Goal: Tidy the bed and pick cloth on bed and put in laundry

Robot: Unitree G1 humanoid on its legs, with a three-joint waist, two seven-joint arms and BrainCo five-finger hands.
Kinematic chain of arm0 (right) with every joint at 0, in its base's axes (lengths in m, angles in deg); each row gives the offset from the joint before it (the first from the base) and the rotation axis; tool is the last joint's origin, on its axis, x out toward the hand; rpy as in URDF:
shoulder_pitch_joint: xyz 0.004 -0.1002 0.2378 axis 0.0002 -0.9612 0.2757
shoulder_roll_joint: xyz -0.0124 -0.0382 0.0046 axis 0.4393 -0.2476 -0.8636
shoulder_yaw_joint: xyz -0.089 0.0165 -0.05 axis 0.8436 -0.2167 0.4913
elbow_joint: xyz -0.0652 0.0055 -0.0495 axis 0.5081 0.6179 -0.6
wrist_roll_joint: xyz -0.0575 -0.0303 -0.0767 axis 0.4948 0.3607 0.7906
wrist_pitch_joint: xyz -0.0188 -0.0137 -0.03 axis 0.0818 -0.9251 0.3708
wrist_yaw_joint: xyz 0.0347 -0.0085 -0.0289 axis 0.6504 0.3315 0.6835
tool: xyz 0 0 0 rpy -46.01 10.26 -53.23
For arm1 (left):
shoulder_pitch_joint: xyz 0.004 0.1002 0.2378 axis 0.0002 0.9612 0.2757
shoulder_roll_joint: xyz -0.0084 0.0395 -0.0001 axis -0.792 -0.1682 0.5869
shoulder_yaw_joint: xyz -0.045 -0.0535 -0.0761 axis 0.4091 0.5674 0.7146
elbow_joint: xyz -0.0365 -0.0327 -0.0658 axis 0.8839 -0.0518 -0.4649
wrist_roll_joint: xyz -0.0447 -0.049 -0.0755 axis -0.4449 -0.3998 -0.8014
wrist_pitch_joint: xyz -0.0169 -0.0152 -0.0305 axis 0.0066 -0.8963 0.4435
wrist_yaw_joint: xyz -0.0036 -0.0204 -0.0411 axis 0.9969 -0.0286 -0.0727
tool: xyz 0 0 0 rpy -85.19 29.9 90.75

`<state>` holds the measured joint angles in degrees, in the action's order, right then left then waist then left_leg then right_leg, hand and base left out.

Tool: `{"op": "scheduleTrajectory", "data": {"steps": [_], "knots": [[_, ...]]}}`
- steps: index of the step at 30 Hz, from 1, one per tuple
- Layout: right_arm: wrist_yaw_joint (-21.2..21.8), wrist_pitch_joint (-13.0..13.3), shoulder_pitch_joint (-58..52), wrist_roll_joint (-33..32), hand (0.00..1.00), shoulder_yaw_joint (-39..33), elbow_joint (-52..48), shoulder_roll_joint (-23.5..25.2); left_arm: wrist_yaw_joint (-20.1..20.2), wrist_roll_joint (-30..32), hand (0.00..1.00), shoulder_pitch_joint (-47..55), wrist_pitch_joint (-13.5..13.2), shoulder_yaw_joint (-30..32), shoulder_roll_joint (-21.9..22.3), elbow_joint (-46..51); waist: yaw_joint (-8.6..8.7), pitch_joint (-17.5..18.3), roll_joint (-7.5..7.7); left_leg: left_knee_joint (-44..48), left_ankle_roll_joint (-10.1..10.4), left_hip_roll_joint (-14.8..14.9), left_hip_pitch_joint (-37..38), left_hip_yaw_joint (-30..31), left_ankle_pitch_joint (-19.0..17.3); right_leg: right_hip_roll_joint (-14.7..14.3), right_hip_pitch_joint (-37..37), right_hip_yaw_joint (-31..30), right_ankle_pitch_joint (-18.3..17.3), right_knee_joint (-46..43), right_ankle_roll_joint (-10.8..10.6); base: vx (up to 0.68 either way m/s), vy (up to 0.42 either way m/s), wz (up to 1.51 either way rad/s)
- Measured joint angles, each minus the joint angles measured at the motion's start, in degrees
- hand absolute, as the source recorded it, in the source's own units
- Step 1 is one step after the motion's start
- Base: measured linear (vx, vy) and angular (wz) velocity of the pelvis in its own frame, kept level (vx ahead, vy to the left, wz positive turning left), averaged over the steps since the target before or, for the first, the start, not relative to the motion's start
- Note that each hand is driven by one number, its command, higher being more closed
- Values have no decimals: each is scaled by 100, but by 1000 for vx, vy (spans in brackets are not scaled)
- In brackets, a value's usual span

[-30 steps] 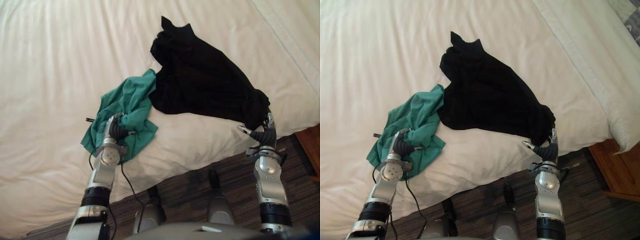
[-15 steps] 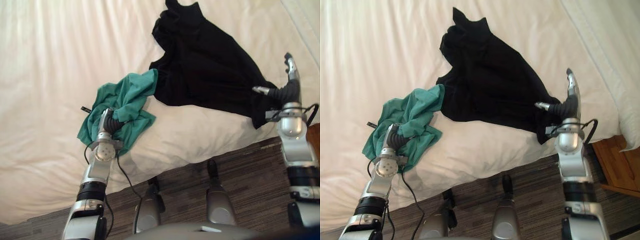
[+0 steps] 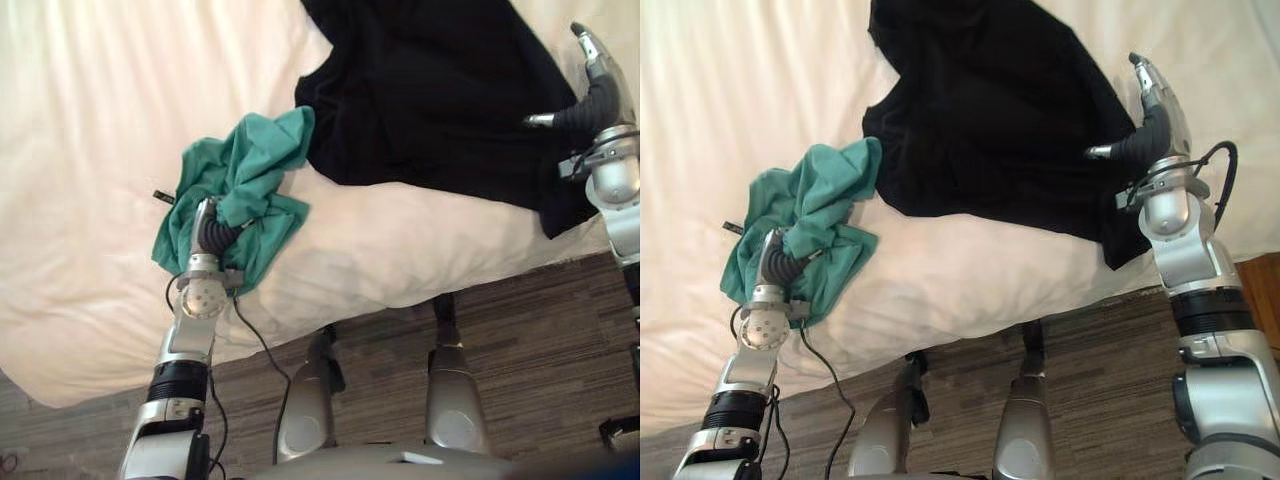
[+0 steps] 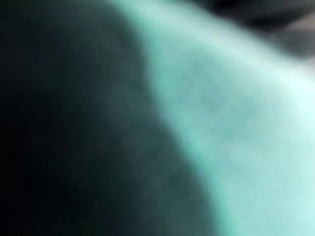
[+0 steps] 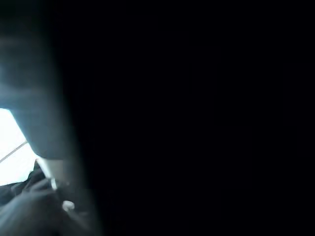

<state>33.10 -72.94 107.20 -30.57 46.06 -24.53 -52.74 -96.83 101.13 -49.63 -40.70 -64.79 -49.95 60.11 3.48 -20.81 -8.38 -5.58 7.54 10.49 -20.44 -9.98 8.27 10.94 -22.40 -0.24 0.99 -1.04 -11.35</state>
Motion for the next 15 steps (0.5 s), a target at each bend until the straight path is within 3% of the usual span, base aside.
{"op": "scheduleTrajectory", "data": {"steps": [8, 9, 15], "knots": [[-45, 70, 530, -26, 0, 442, 10, -177, 0, -287, 100, 218, -122, -30, -290, 677, -133, -86, 53, -2, -3, 6, -499, 133, 293, -8, -429, 59, 127, 27, 21, -27, 6, 6], [-45, 93, 626, -30, 100, 476, 14, -209, 0, -322, 100, 257, -207, -6, -345, 689, -137, -80, 44, -2, 26, 8, -592, 135, 339, -9, -515, 54, 155, 29, 30, -41, 12, 1], [-87, 186, 776, -266, 100, 569, 18, -231, 0, -457, 100, 274, -288, 116, -391, 782, -299, -71, 30, -4, 59, 126, -819, 119, 428, -122, -757, 51, 231, 44, 82, -34, 1, -6]]}}
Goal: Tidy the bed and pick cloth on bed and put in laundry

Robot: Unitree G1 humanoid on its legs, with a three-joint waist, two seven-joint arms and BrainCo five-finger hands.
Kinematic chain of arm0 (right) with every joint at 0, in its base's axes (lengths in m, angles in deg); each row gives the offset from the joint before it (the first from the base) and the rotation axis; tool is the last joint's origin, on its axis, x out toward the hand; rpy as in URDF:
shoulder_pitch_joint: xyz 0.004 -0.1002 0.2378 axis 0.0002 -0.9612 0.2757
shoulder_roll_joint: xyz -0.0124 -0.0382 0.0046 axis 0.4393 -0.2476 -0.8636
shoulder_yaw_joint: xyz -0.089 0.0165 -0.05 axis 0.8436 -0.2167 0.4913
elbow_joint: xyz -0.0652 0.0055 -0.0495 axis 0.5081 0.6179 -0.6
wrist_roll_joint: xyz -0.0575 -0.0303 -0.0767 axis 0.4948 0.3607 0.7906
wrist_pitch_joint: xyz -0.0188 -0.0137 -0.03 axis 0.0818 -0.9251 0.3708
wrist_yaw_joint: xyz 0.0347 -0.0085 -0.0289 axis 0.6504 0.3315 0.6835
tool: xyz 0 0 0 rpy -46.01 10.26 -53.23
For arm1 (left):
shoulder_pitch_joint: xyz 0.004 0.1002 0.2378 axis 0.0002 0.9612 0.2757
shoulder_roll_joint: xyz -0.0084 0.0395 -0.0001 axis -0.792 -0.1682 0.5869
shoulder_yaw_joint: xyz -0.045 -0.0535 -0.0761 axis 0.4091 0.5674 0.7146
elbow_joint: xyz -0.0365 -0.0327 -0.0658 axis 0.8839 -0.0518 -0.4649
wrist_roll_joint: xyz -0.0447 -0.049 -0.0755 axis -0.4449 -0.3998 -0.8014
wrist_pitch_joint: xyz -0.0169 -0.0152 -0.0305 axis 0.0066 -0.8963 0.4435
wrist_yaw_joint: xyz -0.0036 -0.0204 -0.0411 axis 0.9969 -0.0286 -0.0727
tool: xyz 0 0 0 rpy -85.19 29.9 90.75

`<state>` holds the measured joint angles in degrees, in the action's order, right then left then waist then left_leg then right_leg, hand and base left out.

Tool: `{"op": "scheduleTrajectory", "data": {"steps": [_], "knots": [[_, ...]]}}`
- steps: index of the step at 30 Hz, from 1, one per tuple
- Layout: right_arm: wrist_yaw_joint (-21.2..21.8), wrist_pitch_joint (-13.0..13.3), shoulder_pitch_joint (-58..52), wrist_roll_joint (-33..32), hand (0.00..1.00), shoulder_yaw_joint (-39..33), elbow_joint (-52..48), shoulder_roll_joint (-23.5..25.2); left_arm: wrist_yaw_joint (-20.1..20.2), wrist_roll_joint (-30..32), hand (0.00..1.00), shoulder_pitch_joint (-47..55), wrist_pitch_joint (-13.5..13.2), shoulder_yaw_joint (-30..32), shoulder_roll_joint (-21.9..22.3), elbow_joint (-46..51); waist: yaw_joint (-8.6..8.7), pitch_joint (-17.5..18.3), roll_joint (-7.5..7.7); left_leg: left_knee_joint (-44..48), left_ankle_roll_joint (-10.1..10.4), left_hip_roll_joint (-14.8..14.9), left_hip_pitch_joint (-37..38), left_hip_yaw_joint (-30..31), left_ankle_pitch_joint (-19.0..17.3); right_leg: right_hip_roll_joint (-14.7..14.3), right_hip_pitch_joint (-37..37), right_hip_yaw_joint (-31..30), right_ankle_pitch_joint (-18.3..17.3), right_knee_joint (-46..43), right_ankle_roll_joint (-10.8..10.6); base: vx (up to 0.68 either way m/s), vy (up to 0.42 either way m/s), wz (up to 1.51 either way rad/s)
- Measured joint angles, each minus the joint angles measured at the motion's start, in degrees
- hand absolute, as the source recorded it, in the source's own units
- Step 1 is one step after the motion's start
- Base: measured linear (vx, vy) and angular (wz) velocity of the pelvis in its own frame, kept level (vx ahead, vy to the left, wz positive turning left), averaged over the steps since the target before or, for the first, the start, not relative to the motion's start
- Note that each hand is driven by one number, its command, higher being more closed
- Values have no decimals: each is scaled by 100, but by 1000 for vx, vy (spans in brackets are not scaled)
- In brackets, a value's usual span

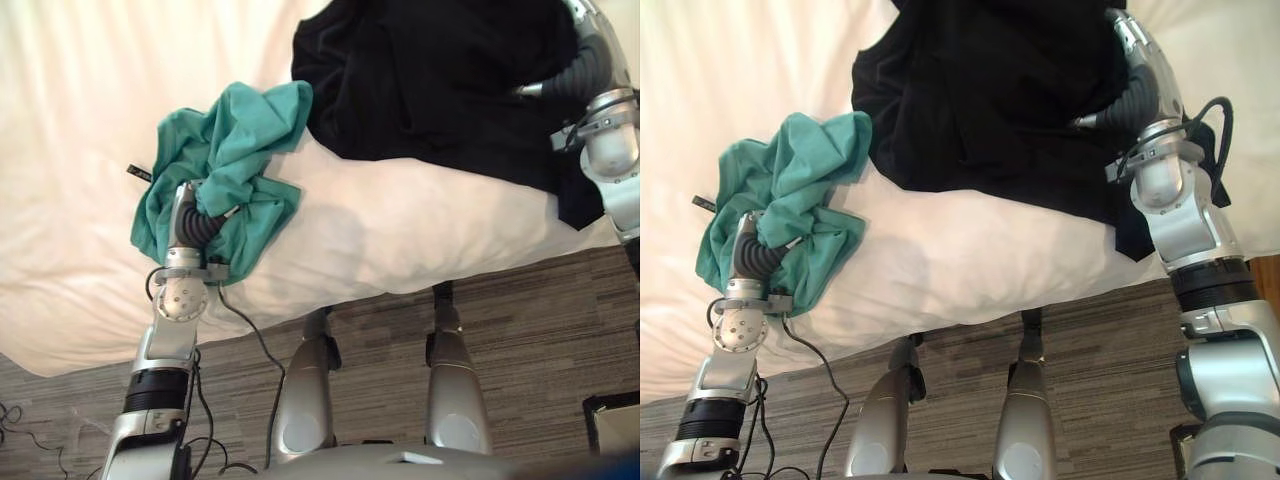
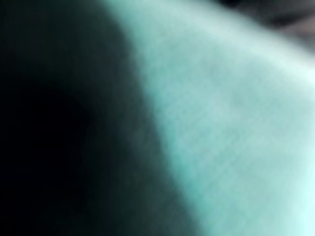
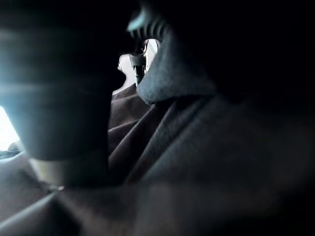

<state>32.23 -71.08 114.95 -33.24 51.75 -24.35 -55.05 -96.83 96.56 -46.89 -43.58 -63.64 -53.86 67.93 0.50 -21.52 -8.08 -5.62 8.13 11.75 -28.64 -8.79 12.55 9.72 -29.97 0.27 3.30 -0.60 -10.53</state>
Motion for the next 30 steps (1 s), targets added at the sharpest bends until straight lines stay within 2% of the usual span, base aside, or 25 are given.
{"op": "scheduleTrajectory", "data": {"steps": [3, 6, 8, 10, 11, 12, 16, 18, 21, 24, 26, 30], "knots": [[15, 11, 96, -119, 100, 44, -10, -37, 0, -63, 100, 195, 0, 93, -20, 175, -66, 29, -37, 0, 4, 117, -93, -10, 12, -117, -84, 28, 38, -1, 29, -36, -16, -5], [43, 7, -208, -213, 100, 9, -48, 89, 5, -63, 100, 303, 0, 76, -23, 173, -152, 161, 39, 2, 38, 196, -102, -11, 41, -191, -84, 65, 43, -12, 37, 0, 0, 0], [46, 6, -784, -215, 100, -269, -113, 542, 25, -61, 100, 414, 2, 8, 21, -6, -180, 405, 161, 3, 33, 214, -38, -7, 58, -204, -2, 126, 38, -11, 46, 30, -28, 6], [47, 2, -1114, -214, 100, -432, -119, 883, 37, -57, 100, 414, 12, -76, 45, -185, -165, 483, 203, 4, 33, 213, 85, -2, 58, -198, 170, 221, 11, -9, 87, 59, -27, 14], [45, -9, -1562, -212, 100, -648, -118, 1330, 69, -52, 100, 412, 30, -197, 64, -455, -171, 612, 302, 5, 33, 213, 266, -2, 58, -193, 381, 280, -22, -6, 102, 63, -23, 14], [45, -22, -1709, -212, 100, -739, -113, 1499, 83, -44, 100, 411, 44, -209, 103, -562, -170, 668, 331, 5, 33, 208, 331, 0, 58, -186, 463, 300, -48, 0, 106, 84, -28, 19], [121, -16, -2782, -215, 100, -1137, -47, 2690, 131, -9, 100, 315, 348, -320, 380, -1160, -154, 910, 547, 12, 33, 176, 873, -16, 56, -162, 1117, 451, -233, 7, 157, 76, -30, 17], [137, -28, -3266, -214, 100, -1328, 214, 3311, 137, 120, 100, 246, 620, -389, 519, -1595, -146, 1192, 668, 11, 48, 150, 1159, -27, 39, -137, 1437, 528, -418, -42, 173, 61, -28, 19], [164, -38, -3518, -219, 100, -1405, 518, 3663, 137, 208, 100, 207, 775, -384, 669, -1968, -147, 1405, 711, 12, 52, 147, 1389, -40, -63, -135, 1666, 541, -497, -70, 174, 35, -7, 3], [272, -69, -3745, -277, 100, -1610, 882, 3902, 159, 227, 100, 187, 958, -382, 858, -2381, -123, 1596, 670, 10, 44, 141, 1792, -186, -466, -120, 2001, 524, -583, -82, 106, 35, 48, -8], [398, -82, -4055, -411, 100, -1817, 1025, 4124, 218, 365, 100, 187, 1040, -341, 987, -2648, -91, 1812, 772, 9, 51, 48, 2007, -249, -668, -22, 2212, 491, -600, -10, 74, 47, 66, -6], [607, -104, -4369, -753, 100, -2029, 1270, 4465, 332, 346, 100, 189, 1207, -37, 1258, -2898, -73, 1941, 917, 3, 63, -33, 2383, -345, -786, 58, 2554, 425, -606, 121, 62, 51, 28, -10]]}}
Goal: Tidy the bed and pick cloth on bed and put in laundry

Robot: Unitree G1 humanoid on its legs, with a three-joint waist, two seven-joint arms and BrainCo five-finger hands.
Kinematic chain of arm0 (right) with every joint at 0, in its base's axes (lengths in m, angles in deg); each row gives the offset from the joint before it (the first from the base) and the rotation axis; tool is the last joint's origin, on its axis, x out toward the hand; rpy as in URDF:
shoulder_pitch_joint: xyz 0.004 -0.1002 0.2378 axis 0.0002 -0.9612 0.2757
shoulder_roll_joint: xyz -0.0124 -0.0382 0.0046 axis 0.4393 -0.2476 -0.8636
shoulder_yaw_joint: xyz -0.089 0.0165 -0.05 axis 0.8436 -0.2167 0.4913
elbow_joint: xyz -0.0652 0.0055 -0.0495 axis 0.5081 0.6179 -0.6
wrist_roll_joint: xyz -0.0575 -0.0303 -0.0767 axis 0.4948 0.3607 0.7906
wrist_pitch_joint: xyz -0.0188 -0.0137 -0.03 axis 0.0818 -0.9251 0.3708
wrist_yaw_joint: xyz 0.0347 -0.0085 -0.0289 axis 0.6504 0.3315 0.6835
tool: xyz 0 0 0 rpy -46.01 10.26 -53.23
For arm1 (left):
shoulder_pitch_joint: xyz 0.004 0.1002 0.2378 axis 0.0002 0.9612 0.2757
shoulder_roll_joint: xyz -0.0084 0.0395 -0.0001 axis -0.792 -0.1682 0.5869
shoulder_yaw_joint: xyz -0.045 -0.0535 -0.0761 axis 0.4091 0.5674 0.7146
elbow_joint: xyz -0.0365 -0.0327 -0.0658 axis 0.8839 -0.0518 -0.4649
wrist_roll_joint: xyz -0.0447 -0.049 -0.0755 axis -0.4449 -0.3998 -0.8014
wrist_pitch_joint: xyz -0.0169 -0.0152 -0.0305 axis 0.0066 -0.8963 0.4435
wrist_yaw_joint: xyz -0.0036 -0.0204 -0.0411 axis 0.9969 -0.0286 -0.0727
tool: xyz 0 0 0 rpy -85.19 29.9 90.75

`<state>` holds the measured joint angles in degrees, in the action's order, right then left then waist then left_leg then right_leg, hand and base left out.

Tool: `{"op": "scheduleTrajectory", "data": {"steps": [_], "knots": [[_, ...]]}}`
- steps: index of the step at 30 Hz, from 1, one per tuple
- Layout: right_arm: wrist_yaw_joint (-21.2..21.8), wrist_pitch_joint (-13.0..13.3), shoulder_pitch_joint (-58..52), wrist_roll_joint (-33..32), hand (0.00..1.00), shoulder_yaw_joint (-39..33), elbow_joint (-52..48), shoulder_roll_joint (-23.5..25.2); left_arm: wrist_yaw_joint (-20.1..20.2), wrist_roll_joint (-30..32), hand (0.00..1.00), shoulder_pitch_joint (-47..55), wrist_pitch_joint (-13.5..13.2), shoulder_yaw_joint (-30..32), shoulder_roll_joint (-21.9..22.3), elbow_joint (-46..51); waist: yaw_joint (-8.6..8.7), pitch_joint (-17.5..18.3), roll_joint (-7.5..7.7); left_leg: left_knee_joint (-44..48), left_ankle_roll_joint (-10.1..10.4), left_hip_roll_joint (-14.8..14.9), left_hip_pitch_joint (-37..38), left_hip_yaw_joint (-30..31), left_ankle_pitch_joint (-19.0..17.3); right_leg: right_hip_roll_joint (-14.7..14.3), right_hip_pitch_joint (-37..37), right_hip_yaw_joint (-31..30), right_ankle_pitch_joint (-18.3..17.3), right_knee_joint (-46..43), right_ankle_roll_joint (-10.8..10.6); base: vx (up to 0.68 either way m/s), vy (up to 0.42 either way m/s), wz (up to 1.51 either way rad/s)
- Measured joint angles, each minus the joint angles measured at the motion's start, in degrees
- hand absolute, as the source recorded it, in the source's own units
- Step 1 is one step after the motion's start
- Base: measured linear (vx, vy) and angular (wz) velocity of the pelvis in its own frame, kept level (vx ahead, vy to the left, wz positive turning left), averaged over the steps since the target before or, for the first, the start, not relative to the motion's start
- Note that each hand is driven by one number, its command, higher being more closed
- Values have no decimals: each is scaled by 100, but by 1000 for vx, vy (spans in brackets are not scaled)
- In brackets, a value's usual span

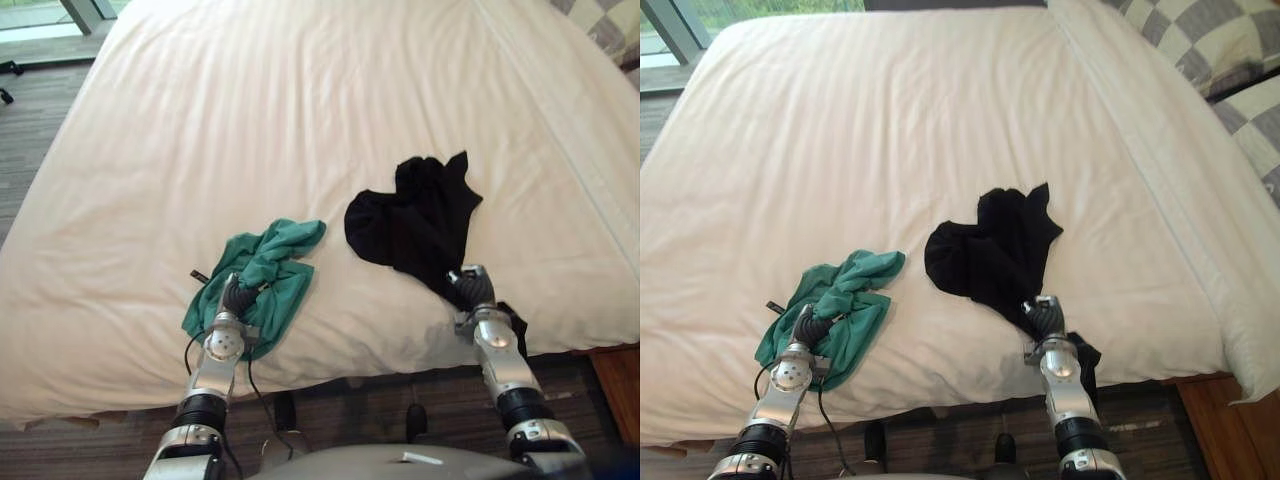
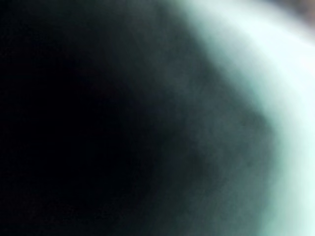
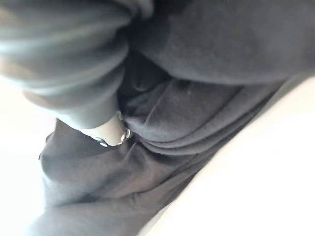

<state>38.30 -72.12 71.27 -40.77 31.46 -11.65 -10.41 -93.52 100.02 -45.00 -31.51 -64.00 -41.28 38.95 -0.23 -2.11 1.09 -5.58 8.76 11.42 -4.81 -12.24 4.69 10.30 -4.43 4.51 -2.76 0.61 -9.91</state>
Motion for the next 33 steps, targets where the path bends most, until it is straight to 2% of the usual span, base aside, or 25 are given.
{"op": "scheduleTrajectory", "data": {"steps": [1, 6, 11, 19, 20, 21, 22, 23, 24, 26, 30, 32, 33], "knots": [[21, -1, -38, -66, 100, -20, 14, 27, 1, -74, 100, 0, 32, 19, 27, -22, 7, 14, 5, -1, 11, -1, 36, -2, -14, 2, 40, 2, 0, 23, 0, 47, -10, -3], [308, -16, -240, -942, 100, -373, 292, 196, 91, -1794, 100, 4, 152, 148, 140, -417, 79, 145, -78, -6, 48, -1, 362, -50, -106, 0, 409, -2, -10, 157, -14, 14, -9, -3], [427, -16, -404, -1427, 100, -449, 613, 367, 333, -2895, 100, 233, 152, 171, 79, -459, 97, 177, 48, -6, 84, 0, 712, -162, -224, -1, 740, -73, -10, 280, -14, 18, -4, -12], [458, -42, -725, -1490, 100, -342, 591, 412, 342, -3587, 100, 457, 141, 36, -86, -388, 142, 116, 129, -1, 82, -7, 1023, -299, -287, 1, 898, -205, -22, 186, -22, -6, -1, -10], [455, -89, -856, -1486, 100, -276, 408, 414, 331, -3670, 100, 498, 138, -54, -86, -313, 153, 73, 66, 0, 76, -8, 1038, -282, -299, 5, 805, -220, -189, -149, -22, 0, 0, 0], [453, -90, -908, -1486, 100, -238, 359, 414, 320, -3708, 100, 519, 137, -90, -86, -263, 159, 40, 79, 0, 69, -11, 1035, -275, -302, 10, 717, -240, -269, -318, -24, -54, -7, 5], [448, -96, -1097, -1483, 100, -126, 218, 426, 292, -3792, 100, 638, 127, -163, -84, -23, 170, -41, 95, 27, 38, -31, 987, -235, -331, 12, 433, -451, -562, -930, -1, -61, -9, 16], [447, -92, -1230, -1482, 100, -37, 158, 511, 286, -3792, 100, 706, 94, -170, -86, 138, 165, -127, 160, 122, 12, -63, 941, -130, -422, 17, 262, -719, -793, -1375, 7, -66, -16, 21], [445, -91, -1304, -1483, 100, -16, 159, 551, 282, -3792, 100, 729, 73, -170, -86, 176, 171, -150, 167, 144, 49, -69, 919, -94, -453, 17, 226, -797, -866, -1481, 2, -19, -60, 37], [412, -94, -1635, -1481, 100, 211, 161, 659, 219, -3792, 100, 812, -28, -168, -85, 329, 159, -139, 315, 184, 58, -132, 821, 99, -460, 43, 177, -974, -1254, -1667, 0, 2, -91, 34], [383, -57, -1673, -1468, 100, 335, 181, 529, 191, -3792, 100, 819, -89, -177, 170, 423, 90, -188, 198, 262, 23, -158, 608, 380, -364, 44, 110, -898, -1404, -1729, 48, 14, -54, 27], [291, -14, -1697, -1356, 100, 382, 181, 468, 177, -3795, 100, 821, -89, -242, 268, 575, 78, -243, 114, 300, -67, -159, 422, 809, -281, 45, 183, -642, -1417, -1711, 76, 58, -52, 71], [214, 30, -1779, -1285, 100, 484, 177, 397, 174, -3803, 100, 821, -88, -297, 318, 725, 86, -281, 148, 330, -105, -159, 318, 1080, -225, 43, 285, -413, -1417, -1655, 88, 55, -82, 87]]}}
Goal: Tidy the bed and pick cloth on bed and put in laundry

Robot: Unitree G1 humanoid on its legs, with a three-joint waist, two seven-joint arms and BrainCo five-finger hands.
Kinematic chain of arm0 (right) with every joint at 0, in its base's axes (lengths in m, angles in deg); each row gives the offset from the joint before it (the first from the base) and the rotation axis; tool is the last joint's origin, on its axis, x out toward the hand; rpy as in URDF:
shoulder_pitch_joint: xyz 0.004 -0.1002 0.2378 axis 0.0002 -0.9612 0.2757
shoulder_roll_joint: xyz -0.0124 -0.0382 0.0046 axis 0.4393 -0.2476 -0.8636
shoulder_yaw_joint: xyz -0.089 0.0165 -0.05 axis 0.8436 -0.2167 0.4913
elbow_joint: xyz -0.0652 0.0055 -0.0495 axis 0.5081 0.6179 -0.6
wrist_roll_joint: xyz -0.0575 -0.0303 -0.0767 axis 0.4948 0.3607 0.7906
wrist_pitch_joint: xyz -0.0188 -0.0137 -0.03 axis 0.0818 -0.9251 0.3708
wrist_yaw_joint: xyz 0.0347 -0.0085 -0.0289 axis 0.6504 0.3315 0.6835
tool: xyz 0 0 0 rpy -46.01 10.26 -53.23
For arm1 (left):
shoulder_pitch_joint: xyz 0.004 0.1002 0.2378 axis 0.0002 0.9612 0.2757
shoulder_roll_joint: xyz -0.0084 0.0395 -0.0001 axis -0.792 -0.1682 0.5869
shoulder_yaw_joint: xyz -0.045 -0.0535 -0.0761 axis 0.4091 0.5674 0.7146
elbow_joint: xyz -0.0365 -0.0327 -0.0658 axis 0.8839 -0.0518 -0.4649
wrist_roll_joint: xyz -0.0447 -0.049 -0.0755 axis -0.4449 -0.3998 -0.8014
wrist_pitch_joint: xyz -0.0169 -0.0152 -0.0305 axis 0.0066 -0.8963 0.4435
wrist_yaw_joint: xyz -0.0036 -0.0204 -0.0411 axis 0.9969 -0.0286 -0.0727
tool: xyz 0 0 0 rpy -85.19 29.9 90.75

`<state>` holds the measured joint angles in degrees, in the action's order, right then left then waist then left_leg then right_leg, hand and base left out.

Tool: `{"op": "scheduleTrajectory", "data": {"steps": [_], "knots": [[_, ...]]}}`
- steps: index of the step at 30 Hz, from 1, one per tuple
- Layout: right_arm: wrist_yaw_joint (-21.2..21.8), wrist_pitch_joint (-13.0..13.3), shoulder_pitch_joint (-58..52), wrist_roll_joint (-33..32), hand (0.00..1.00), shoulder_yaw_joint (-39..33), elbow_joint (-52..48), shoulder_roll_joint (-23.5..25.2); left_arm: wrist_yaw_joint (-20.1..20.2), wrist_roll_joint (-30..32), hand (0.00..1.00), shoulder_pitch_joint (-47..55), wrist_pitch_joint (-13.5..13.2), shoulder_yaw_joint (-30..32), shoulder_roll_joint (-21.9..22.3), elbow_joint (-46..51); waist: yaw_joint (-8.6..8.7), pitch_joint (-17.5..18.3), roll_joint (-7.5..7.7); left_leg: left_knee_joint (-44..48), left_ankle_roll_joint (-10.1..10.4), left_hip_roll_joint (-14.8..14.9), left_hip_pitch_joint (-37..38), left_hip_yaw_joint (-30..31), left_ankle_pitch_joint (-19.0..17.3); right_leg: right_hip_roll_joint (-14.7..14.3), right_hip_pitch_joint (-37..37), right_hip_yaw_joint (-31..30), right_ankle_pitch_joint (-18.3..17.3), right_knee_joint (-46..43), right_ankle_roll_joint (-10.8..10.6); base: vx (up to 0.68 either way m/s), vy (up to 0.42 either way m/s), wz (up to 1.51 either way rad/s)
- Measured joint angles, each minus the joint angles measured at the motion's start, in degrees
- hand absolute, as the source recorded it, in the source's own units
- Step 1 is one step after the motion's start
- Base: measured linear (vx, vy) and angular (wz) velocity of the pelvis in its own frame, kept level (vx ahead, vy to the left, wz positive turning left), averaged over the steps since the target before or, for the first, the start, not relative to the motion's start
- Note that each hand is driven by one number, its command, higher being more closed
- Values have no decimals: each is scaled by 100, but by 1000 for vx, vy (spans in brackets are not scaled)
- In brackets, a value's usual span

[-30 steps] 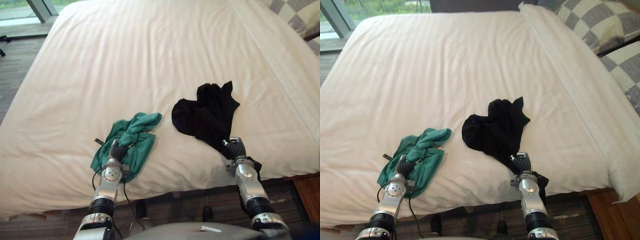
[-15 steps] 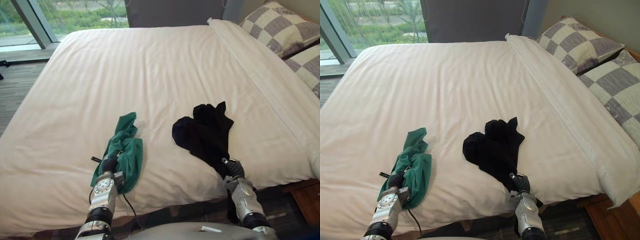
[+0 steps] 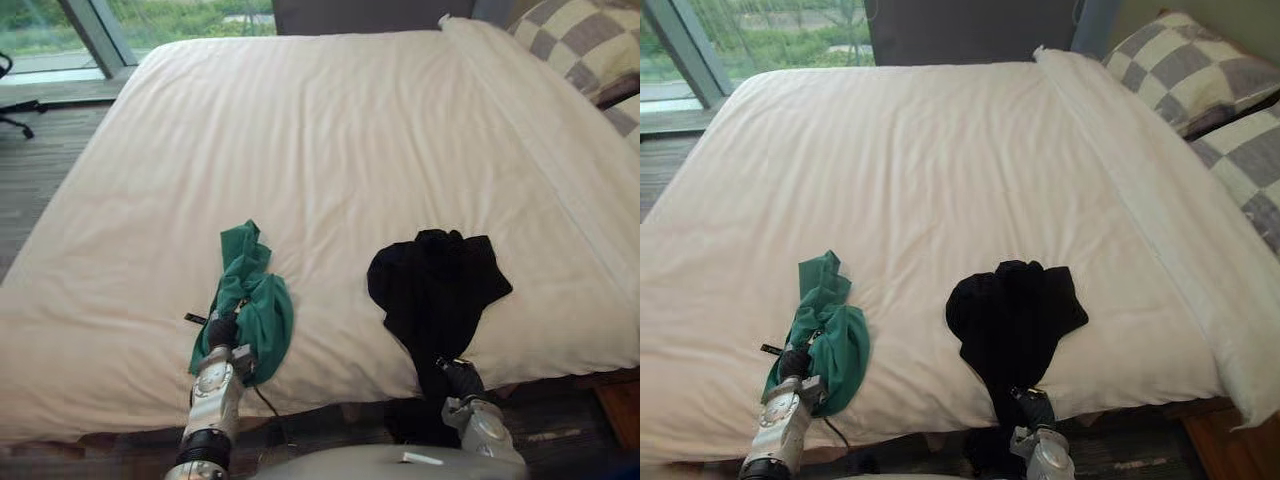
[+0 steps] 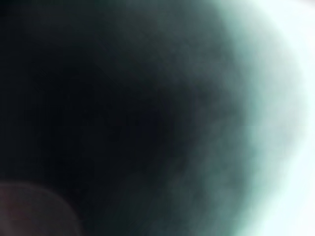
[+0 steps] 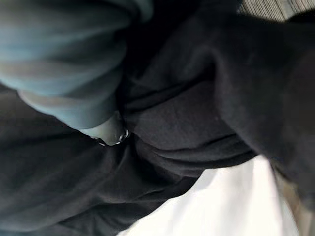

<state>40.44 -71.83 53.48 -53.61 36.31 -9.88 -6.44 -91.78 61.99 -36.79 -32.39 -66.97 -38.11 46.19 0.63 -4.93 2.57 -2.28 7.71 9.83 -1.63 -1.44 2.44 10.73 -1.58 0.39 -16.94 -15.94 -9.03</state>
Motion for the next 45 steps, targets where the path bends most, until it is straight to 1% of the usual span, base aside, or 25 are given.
{"op": "scheduleTrajectory", "data": {"steps": [5, 7, 8, 9, 12, 13, 14, 15, 16, 17, 18, 19, 20, 21, 22, 23, 25, 26, 27, 28, 31, 33, 37, 41, 45], "knots": [[-245, -54, -477, 422, 100, 70, -449, -96, -5, -238, 100, 71, 1, -99, 370, 598, -81, -242, 88, 590, -127, -65, -773, 796, 198, -73, 366, 965, -112, 200, 204, -18, -54, 119], [-336, -61, -541, 441, 100, 64, -511, -92, -8, -277, 100, 137, 29, -105, 512, 691, -73, -307, 122, 488, -487, -169, -966, 362, 669, -44, 447, 1339, -183, 293, 331, -102, -33, 128], [-434, -108, -576, 479, 100, 45, -667, -118, -31, -282, 100, 278, 81, -91, 608, 705, -54, -384, 99, 292, -975, -155, -961, -541, 613, -14, 556, 1783, -123, 402, 389, -82, 2, 107], [-463, -106, -591, 479, 100, 23, -717, -118, -72, -286, 100, 367, 115, -95, 669, 711, -30, -440, 11, 327, -1098, -112, -981, -920, 368, -94, 591, 1941, -102, 390, 339, -75, -31, 145], [-510, -126, -787, 479, 100, -4, -924, -66, -212, -409, 100, 721, 281, -286, 687, 679, 11, -582, 147, 944, -1436, -82, -1430, -1752, -22, 130, 641, 2760, -66, 285, 342, -6, 2, 133], [-511, -143, -824, 479, 100, -38, -939, -112, -218, -424, 100, 904, 327, -350, 696, 680, -47, -624, 91, 1570, -1537, -125, -1529, -1873, 194, 66, 638, 2879, -69, 167, 344, -1, 47, 132], [-517, -152, -963, 475, 100, -110, -950, -82, -217, -464, 100, 1095, 383, -503, 654, 675, 5, -625, 45, 1254, -1377, -258, -1534, -1879, 444, 0, 646, 2916, -91, 107, 391, -39, 71, 176], [-514, -187, -1006, 475, 100, -156, -948, -90, -212, -487, 100, 1121, 375, -627, 595, 731, 2, -629, 7, 649, -1353, -473, -1502, -1631, 950, -78, 628, 2924, -117, 199, 687, -77, 74, 178], [-513, -186, -1019, 474, 100, -186, -955, -92, -212, -494, 100, 1101, 367, -669, 565, 775, 25, -606, 18, 371, -1391, -572, -1500, -1574, 1062, -136, 661, 2944, -160, 411, 838, -84, 100, 162], [-513, -183, -1006, 470, 100, -211, -917, -37, -218, -507, 100, 1014, 364, -603, 502, 813, 51, -672, 120, 541, -1429, -598, -1567, -2063, 406, -22, 832, 3291, -93, 656, 341, -46, 76, 119], [-512, -185, -977, 467, 100, -213, -882, 11, -220, -510, 100, 942, 383, -557, 452, 763, 78, -751, 204, 1031, -1627, -530, -1680, -2346, 151, 81, 860, 3449, -93, 563, 335, -10, 88, 120], [-485, -197, -1001, 467, 100, -205, -919, 111, -218, -510, 100, 979, 389, -551, 471, 718, 22, -762, 261, 2543, -1941, -281, -1867, -2706, -260, 220, 967, 3757, -97, 308, 300, 53, 50, 84], [-478, -191, -1029, 465, 100, -212, -1012, 91, -215, -509, 100, 1107, 390, -607, 552, 743, 44, -701, 27, 2666, -1723, -172, -1831, -2812, -521, 93, 1015, 3918, -29, 247, 332, 70, 141, 127], [-471, -204, -974, 465, 100, -225, -956, 67, -199, -508, 100, 1147, 395, -821, 578, 886, 70, -631, -85, 2178, -1533, -411, -1633, -2840, -601, 85, 1116, 4052, -107, 244, 421, 51, 142, 127], [-456, -208, -947, 465, 100, -227, -930, 95, -195, -508, 100, 1125, 391, -896, 589, 949, 67, -618, -71, 1903, -1564, -600, -1582, -2678, -445, 131, 1133, 4105, -169, 259, 477, -30, 142, 193], [-420, -199, -841, 467, 100, -231, -911, 117, -135, -505, 100, 1095, 372, -979, 589, 960, 58, -545, -159, 970, -1571, -1078, -1406, -2283, -26, 58, 1155, 4112, -247, 466, 620, -77, 73, 141], [-389, -202, -590, 470, 100, -242, -821, 111, -124, -503, 100, 1081, 407, -955, 611, 826, 49, -507, -297, 398, -1392, -1295, -1232, -2247, -49, -91, 1207, 4125, -280, 722, 686, -137, 97, 122], [-365, -199, -546, 471, 100, -229, -789, 163, -123, -498, 100, 1033, 411, -888, 566, 765, 93, -486, -158, 500, -1250, -1342, -1223, -2440, -268, 4, 1222, 4134, -267, 860, 698, -105, 92, 104], [-279, -199, -429, 477, 100, -176, -669, 257, -125, -489, 100, 1105, 407, -696, 473, 700, -3, -449, -98, 2047, -1656, -848, -1422, -2779, -766, 133, 1283, 4355, -191, 713, 616, -19, 51, 54], [-257, -204, -407, 478, 100, -181, -669, 268, -125, -487, 100, 1174, 407, -682, 467, 692, -82, -395, -207, 2254, -1483, -715, -1377, -2672, -1073, 99, 1299, 4361, -205, 676, 601, 32, 57, 58], [-211, -270, -362, 481, 100, -159, -610, 344, -125, -474, 100, 1291, 494, -698, 424, 684, -144, -347, -152, 1964, -1425, -1004, -1286, -2440, -1181, 312, 1354, 4612, -141, 179, 702, 75, 110, 49], [-199, -318, -286, 483, 100, -144, -612, 384, -119, -450, 100, 1362, 502, -728, 453, 686, -165, -313, -212, 1592, -1560, -1092, -1207, -2164, -961, 559, 923, 4424, 104, -827, 1022, 103, 114, 47], [-241, -324, -361, 479, 100, -137, -696, 569, -133, -447, 100, 1199, 497, -813, 363, 696, 30, -302, -191, 839, -1596, -1303, -837, -1173, -497, -271, 177, 2083, -166, -669, 756, 178, 63, 117], [-325, -323, -444, 463, 100, -184, -831, 565, -139, -445, 100, 985, 456, -993, 341, 681, 12, -291, -171, 468, -1581, -1622, -455, -188, -296, -698, -368, 190, -97, -490, 379, 180, 13, 145], [-310, -318, -457, 436, 100, -121, -831, 571, -158, -445, 100, 1065, 437, -979, 283, 676, -99, -243, -92, 298, -1563, -1734, -100, 309, -246, -686, -403, -156, 171, -192, 378, 147, -31, 77]]}}
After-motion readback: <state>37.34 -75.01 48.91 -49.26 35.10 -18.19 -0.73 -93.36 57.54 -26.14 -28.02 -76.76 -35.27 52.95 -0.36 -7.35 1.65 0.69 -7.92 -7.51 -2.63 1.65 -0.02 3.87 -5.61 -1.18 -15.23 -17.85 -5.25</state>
